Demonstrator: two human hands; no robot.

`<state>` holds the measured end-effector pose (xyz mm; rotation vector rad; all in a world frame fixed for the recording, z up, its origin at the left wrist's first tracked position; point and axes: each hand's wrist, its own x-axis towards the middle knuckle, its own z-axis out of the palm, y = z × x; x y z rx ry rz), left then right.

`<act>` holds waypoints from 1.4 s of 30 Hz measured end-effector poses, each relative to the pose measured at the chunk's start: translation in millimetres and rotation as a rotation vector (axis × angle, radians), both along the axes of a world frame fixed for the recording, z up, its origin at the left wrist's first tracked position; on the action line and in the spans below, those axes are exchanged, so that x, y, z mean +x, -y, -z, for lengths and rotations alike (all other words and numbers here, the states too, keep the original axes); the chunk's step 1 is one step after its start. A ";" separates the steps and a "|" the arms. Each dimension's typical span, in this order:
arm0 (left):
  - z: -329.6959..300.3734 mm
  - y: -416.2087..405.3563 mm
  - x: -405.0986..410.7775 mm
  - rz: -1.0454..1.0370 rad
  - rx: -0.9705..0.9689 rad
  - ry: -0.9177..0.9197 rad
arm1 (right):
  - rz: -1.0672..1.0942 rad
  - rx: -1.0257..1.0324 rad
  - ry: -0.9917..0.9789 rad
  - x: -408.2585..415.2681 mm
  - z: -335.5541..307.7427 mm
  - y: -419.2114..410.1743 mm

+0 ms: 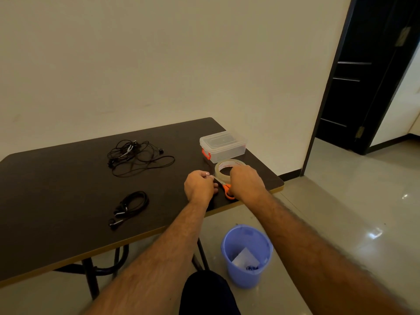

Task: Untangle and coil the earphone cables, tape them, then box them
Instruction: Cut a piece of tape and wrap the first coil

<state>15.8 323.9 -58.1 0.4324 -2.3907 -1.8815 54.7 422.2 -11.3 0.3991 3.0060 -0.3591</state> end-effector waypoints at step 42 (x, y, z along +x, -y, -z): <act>-21.7 26.5 5.7 0.150 0.127 0.185 | -0.041 -0.034 -0.025 -11.5 -2.3 -7.6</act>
